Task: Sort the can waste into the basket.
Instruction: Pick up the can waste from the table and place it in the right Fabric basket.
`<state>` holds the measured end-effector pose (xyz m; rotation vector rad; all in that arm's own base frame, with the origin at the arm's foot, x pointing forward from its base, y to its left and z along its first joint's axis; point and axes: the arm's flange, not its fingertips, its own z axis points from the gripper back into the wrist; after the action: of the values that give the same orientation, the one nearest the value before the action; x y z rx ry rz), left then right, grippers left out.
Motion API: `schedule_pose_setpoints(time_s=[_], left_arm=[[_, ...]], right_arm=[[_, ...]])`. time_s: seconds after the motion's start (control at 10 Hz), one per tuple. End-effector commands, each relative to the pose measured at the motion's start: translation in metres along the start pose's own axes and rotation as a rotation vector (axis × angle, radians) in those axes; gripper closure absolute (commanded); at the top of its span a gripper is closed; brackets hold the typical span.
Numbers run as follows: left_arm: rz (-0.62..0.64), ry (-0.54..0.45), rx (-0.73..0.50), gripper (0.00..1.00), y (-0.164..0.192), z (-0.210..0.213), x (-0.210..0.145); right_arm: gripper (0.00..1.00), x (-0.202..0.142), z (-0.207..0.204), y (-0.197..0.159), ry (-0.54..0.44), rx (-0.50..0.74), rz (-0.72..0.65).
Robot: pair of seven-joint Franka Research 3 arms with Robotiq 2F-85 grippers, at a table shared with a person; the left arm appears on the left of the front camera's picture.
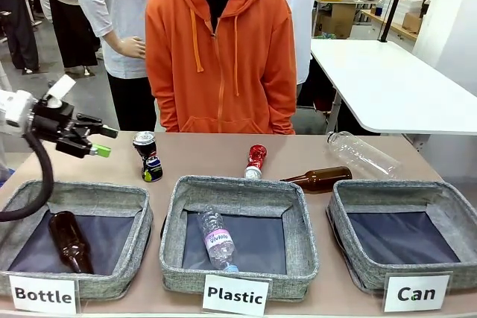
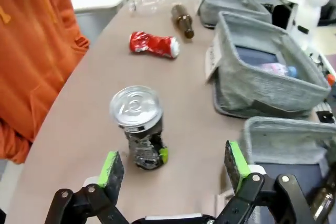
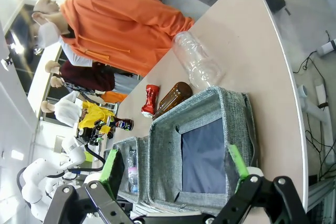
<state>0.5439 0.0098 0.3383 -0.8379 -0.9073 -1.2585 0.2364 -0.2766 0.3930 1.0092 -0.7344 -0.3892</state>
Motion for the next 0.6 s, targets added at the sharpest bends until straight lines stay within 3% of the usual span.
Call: schedule_pose_setpoints(time_s=[0.0,0.5], left_arm=[[0.038,-0.004,0.03,0.0,0.018,-0.012,0.003],[0.059,0.113,0.103,0.0,0.034,-0.046,-0.014]], right_arm=[[0.0,0.003,-0.001,-0.002,-0.025,0.021,0.025],[0.0,0.003,-0.001,-0.002,-0.025,0.021,0.025]])
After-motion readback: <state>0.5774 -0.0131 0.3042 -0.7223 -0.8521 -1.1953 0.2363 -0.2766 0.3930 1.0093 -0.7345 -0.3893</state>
